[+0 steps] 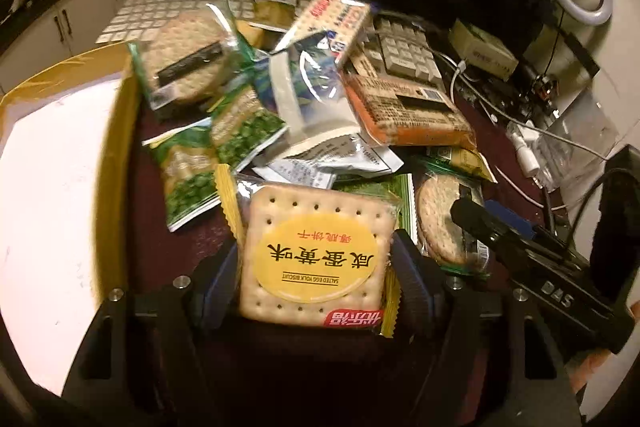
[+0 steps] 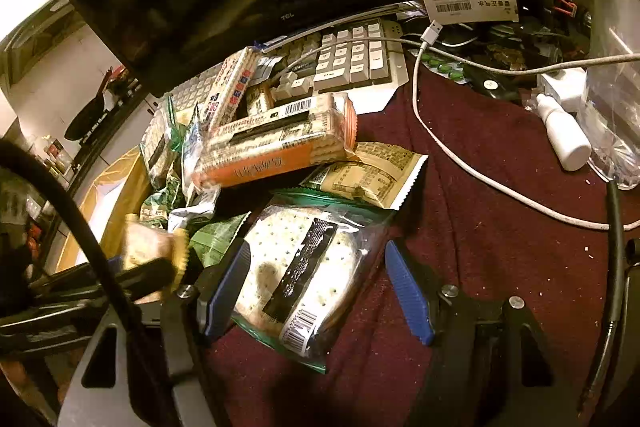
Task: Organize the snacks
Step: 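Grasp the yellow square cracker pack with left gripper while right grasps round cracker bag, then carry both packs into the cardboard tray and open both grippers, then withdraw both open grippers from the tray back to the snack pile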
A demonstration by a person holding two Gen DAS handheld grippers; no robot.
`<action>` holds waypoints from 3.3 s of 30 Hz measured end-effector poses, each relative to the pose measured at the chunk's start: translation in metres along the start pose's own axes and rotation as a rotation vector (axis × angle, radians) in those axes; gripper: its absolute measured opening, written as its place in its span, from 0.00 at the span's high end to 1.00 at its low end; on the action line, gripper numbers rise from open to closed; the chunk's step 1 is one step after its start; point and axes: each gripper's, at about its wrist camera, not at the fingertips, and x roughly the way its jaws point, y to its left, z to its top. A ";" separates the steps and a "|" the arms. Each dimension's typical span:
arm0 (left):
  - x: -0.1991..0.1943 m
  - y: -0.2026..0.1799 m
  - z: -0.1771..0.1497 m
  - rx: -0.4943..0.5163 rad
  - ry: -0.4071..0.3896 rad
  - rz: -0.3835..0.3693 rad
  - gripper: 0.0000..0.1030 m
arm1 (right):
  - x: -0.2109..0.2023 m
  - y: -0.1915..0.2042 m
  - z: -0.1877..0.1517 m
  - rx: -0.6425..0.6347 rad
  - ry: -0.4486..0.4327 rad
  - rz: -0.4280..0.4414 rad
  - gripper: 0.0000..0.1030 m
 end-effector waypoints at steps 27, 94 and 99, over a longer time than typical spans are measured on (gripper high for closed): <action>-0.105 0.071 -0.040 -0.224 -0.189 -0.148 0.29 | 0.012 0.048 -0.020 -0.110 0.029 -0.334 0.26; -0.139 0.183 -0.078 -0.542 -0.328 0.170 0.08 | 0.011 0.189 -0.019 -0.356 0.028 0.420 0.23; -0.148 0.155 -0.068 -0.436 -0.351 0.246 0.08 | 0.004 0.155 -0.010 -0.288 0.024 0.405 0.23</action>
